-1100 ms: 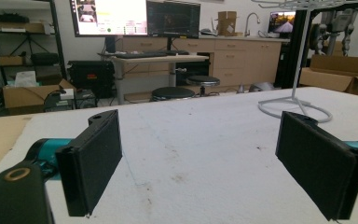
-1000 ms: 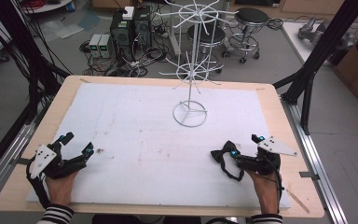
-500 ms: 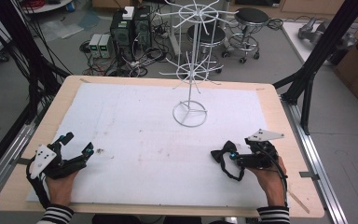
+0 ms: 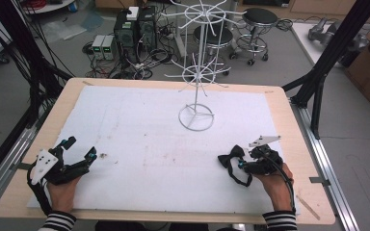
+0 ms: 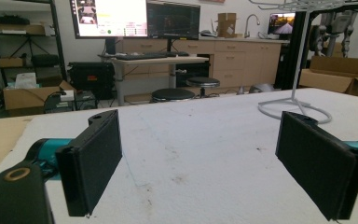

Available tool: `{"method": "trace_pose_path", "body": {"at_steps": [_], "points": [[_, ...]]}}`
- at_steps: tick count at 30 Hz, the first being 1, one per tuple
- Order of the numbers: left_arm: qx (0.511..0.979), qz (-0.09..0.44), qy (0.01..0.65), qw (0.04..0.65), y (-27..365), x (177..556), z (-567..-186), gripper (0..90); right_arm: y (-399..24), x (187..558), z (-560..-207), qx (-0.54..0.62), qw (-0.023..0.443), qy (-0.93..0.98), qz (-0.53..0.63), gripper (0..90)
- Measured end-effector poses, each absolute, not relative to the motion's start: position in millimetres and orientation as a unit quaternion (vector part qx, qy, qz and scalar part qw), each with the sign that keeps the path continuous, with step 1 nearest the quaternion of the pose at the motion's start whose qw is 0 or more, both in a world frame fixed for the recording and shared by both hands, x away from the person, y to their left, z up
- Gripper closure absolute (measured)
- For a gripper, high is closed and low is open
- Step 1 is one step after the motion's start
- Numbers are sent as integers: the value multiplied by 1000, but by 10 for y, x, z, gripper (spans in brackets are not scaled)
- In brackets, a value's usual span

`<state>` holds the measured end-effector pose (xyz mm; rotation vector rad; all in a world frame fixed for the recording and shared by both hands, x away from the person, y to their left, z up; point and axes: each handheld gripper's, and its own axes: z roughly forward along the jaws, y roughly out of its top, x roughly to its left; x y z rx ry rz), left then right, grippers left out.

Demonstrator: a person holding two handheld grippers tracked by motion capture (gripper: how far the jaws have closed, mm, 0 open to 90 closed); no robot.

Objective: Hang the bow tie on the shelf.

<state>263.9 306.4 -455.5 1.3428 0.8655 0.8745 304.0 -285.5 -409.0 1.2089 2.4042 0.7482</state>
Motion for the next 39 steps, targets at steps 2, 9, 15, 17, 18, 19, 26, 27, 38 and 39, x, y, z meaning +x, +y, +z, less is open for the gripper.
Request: {"method": "trace_pose_path", "body": {"at_steps": [2,9,15,17,18,19,26,27,38,39], "points": [[582,379,375,614,3063,2639,-4555,147,-2842,3040,-4104,426,169,851,257,490],[582,380,375,614,3064,2638,-4555,147,-2801,3077,-4158,432,165,856,233,575],[582,380,375,614,3065,2638,-4555,147,-2783,3097,-4183,437,155,857,225,639],[581,380,376,614,3065,2638,-4555,146,-2787,3108,-4193,444,150,855,224,685],[582,380,375,614,3066,2637,-4555,146,-2788,3110,-4197,446,148,854,224,697],[582,379,375,614,3067,2637,-4555,146,-2787,3112,-4200,449,146,853,224,715],[582,379,375,614,3067,2637,-4555,146,-2802,3120,-4198,458,137,847,231,866],[582,379,375,614,3067,2637,-4555,146,-2802,3120,-4198,458,137,847,231,866],[581,379,376,614,3066,2637,-4555,146,-2864,3074,-4192,463,137,820,306,870],[581,379,376,614,3066,2637,-4555,146,-2864,3074,-4192,463,137,820,306,870]]}}
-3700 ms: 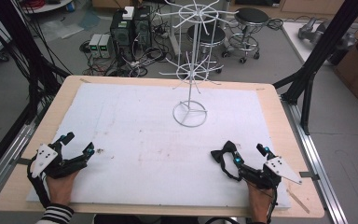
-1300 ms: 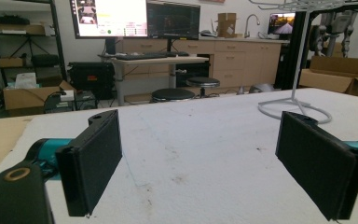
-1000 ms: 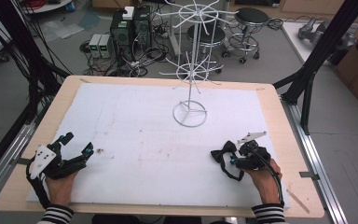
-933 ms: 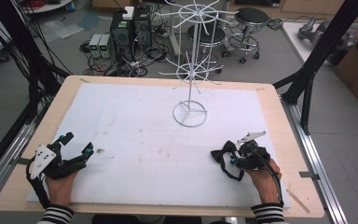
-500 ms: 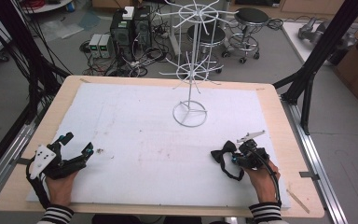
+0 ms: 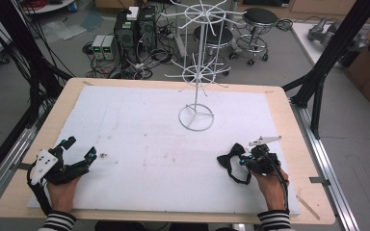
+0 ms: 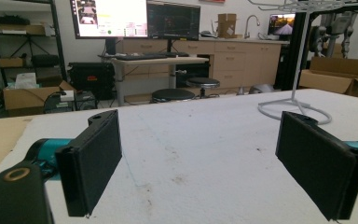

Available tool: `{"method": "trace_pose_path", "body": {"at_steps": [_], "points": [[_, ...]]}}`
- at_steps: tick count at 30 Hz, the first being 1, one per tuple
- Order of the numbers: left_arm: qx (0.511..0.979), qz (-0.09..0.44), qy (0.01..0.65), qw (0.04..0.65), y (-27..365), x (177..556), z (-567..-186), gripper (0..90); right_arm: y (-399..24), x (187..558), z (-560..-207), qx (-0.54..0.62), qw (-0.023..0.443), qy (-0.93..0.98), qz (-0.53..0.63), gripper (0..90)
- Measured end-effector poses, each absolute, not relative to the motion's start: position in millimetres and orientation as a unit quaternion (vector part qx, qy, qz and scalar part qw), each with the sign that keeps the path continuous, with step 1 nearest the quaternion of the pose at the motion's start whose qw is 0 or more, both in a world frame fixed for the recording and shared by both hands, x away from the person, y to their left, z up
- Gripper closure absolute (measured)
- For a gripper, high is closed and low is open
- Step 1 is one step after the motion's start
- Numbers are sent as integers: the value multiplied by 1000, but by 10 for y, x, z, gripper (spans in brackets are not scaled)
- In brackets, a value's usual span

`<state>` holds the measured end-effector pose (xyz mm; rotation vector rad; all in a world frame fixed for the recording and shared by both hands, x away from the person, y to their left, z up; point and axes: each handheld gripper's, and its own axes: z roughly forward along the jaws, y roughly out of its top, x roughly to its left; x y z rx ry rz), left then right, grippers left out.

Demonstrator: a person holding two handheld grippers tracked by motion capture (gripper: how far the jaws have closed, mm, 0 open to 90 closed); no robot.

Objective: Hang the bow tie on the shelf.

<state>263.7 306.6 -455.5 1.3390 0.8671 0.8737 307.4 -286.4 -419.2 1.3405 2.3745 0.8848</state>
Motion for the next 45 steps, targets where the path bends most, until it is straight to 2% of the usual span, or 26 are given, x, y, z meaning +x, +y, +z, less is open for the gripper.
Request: {"method": "trace_pose_path", "body": {"at_steps": [10,15,32,40,45], "points": [[581,380,376,614,3064,2638,-4556,146,-2914,3026,-4122,452,143,784,401,870],[581,379,376,614,3064,2638,-4555,146,-2933,2995,-4084,436,160,771,437,871],[581,379,376,614,3064,2638,-4555,146,-2934,2951,-4009,415,189,753,475,871],[581,379,376,614,3063,2639,-4555,146,-2875,2957,-3833,393,202,740,507,871],[581,379,376,614,3063,2639,-4555,146,-2744,3012,-3554,364,217,735,530,871]]}}
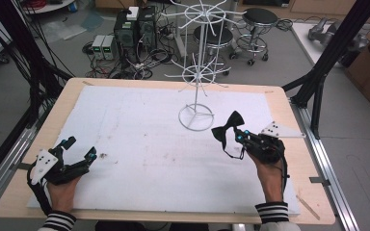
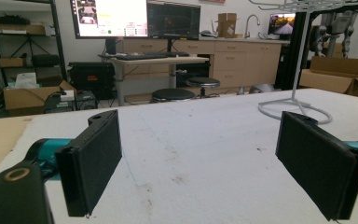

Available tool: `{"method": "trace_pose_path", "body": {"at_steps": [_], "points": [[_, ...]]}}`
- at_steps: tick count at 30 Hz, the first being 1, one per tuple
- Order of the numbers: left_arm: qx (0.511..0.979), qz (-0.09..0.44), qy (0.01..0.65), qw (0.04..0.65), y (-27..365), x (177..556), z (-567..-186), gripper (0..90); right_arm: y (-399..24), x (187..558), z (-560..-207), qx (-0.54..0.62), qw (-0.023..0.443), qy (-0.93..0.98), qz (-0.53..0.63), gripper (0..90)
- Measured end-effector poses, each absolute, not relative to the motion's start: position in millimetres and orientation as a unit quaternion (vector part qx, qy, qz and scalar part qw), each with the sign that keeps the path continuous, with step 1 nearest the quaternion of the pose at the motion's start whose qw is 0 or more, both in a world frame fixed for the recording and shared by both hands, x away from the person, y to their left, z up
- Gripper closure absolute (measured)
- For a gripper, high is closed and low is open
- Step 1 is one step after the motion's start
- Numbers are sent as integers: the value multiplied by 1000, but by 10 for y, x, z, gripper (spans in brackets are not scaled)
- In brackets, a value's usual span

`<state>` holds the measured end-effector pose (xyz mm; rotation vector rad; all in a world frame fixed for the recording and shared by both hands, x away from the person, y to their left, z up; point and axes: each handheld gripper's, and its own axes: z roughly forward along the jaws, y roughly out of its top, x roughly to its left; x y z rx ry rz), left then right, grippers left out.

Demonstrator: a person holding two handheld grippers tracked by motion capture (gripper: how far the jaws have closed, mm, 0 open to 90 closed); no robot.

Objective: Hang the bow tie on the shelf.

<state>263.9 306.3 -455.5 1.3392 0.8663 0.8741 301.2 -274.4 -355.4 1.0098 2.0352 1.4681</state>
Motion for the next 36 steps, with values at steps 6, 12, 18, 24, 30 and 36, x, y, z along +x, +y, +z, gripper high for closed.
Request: {"method": "trace_pose_path", "body": {"at_steps": [6,12,18,24,30,36], "points": [[582,380,375,613,3061,2637,-4556,146,-2619,3073,-3317,344,227,732,542,871],[582,379,375,614,3061,2638,-4556,146,-2501,3146,-3118,325,232,734,549,872],[582,380,375,613,3062,2637,-4555,146,-2380,3256,-2970,312,233,734,556,871],[583,380,375,612,3062,2637,-4555,146,-2262,3378,-2877,303,235,734,561,871],[584,380,375,612,3062,2637,-4554,146,-2189,3475,-2849,300,231,734,564,871],[584,380,375,612,3061,2638,-4554,146,-2115,3570,-2851,298,231,735,563,870]]}}
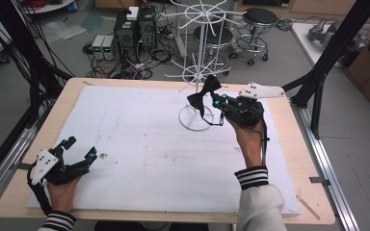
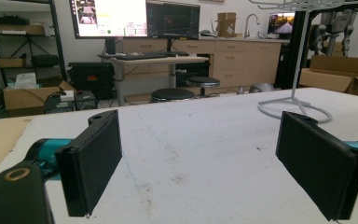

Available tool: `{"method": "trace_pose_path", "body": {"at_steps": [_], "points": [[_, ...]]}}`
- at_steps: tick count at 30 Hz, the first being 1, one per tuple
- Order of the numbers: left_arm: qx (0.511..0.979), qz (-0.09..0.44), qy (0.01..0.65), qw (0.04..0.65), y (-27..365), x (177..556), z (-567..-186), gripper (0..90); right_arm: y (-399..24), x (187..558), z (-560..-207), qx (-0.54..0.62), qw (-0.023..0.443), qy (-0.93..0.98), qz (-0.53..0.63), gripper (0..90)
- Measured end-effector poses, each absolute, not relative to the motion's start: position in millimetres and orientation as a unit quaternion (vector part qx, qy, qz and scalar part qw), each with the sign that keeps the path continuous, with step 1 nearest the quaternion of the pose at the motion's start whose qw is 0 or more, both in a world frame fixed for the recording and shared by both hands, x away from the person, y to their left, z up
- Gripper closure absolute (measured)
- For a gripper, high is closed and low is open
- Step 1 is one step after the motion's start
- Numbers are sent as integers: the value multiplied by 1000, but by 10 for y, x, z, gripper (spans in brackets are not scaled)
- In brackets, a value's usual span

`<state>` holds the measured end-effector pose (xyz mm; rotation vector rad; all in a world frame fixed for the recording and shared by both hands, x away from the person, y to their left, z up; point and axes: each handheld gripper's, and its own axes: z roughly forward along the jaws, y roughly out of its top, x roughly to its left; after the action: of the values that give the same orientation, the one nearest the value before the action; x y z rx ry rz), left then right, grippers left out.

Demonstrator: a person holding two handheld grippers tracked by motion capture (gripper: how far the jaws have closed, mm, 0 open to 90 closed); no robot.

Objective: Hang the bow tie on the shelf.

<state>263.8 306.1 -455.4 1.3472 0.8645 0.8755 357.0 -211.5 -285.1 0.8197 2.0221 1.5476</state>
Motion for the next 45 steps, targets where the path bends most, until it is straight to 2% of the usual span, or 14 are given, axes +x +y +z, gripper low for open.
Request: {"method": "trace_pose_path", "body": {"at_steps": [18,35,38,43,45], "points": [[584,381,374,612,3059,2641,-4554,146,-2055,3865,-3051,335,242,740,531,870],[584,381,374,612,3055,2639,-4554,145,-2000,3961,-3147,355,251,751,498,863],[584,380,374,612,3055,2638,-4555,145,-1983,3965,-3160,356,251,754,493,841],[583,380,374,613,3056,2638,-4554,145,-1952,3950,-3193,356,262,756,483,753],[583,381,373,613,3055,2638,-4555,145,-1947,3927,-3201,357,271,756,476,659]]}}
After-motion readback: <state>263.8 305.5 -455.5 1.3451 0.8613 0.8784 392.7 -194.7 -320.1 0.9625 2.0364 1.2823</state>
